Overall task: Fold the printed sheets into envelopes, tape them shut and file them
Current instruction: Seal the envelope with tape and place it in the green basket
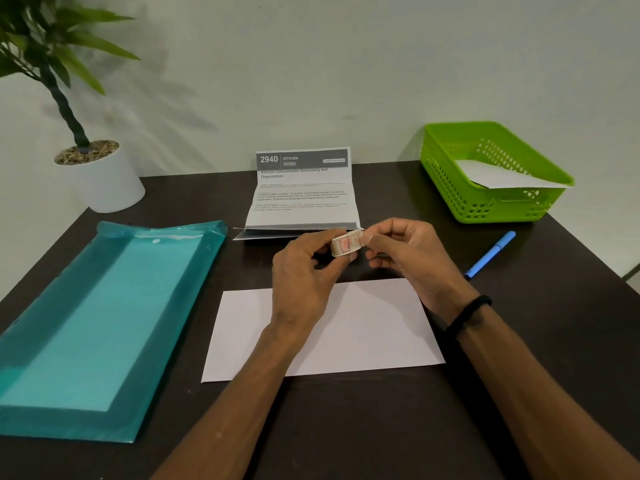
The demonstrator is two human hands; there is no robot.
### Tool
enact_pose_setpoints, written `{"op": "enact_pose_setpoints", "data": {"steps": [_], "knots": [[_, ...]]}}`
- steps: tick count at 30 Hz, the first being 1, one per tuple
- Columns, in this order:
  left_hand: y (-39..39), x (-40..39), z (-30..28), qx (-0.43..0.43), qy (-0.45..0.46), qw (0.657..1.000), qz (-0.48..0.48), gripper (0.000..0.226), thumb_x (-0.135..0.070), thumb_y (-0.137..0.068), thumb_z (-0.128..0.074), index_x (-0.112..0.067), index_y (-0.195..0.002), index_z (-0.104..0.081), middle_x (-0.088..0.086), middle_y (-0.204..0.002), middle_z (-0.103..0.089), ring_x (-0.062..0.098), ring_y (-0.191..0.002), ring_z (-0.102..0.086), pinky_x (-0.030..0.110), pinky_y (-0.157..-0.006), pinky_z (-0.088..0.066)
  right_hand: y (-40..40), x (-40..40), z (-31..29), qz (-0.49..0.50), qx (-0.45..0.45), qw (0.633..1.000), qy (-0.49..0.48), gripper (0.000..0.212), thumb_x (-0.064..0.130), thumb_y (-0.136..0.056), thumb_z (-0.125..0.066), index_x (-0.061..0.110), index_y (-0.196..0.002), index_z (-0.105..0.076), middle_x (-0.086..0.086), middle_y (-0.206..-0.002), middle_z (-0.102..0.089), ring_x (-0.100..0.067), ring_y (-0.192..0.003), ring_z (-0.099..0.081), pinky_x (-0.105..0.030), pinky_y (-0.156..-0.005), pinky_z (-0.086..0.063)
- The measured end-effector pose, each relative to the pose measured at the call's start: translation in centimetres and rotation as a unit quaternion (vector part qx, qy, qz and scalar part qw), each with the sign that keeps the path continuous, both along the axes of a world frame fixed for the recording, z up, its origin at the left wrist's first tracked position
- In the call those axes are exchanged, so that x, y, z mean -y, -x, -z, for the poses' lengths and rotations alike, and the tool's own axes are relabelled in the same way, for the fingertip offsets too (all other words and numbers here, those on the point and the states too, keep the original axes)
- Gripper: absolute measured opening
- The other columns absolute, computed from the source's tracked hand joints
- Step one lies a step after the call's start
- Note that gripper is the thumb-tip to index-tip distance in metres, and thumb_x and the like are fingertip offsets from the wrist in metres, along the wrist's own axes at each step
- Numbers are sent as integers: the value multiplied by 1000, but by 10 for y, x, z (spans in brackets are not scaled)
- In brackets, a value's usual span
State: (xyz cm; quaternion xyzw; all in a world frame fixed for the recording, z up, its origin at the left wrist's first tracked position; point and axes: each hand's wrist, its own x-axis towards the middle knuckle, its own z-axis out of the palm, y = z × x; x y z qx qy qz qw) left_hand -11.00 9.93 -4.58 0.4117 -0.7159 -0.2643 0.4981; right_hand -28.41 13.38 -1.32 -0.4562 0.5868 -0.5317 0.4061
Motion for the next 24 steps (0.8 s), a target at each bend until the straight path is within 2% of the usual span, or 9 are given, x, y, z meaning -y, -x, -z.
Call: {"op": "enact_pose_setpoints", "data": {"steps": [3, 5, 14, 24], "knots": [[0, 1, 2, 2, -5, 1000, -3, 42, -31, -85, -83, -27, -126, -75, -16, -113, -75, 3, -103, -70, 27, -84, -62, 0, 0, 0, 1, -3, 1000, 3, 7, 11, -97, -72, 8, -96, -78, -9, -91, -80, -17, -84, -71, -39, -84, -61], [0, 1, 1, 7, -6, 1000, -10, 42, -32, -85, -83, -27, -126, -74, -13, -114, -76, 5, -103, -71, 31, -85, -63, -1, -1, -1, 2, -4, 1000, 6, 9, 11, -97, -70, 8, -95, -78, -8, -91, -80, -18, -85, -71, -39, -85, -61], [-1, 2, 2, 34, -17, 999, -31, 43, -37, -84, -84, -31, -126, -74, -16, -112, -76, 5, -99, -71, 33, -84, -63, -5, -2, -6, -12, -5, 1000, 16, 12, 11, -100, -66, 7, -95, -77, -10, -91, -80, -21, -85, -72, -38, -84, -62], [0, -3, 0, 98, -13, 992, -77, 41, -41, -86, -81, -32, -125, -74, -13, -109, -77, 8, -95, -71, 33, -83, -63, -8, -4, -7, -14, -9, 1000, 21, 16, 10, -99, -66, 9, -88, -76, -10, -89, -80, -21, -83, -72, -45, -87, -61]]}}
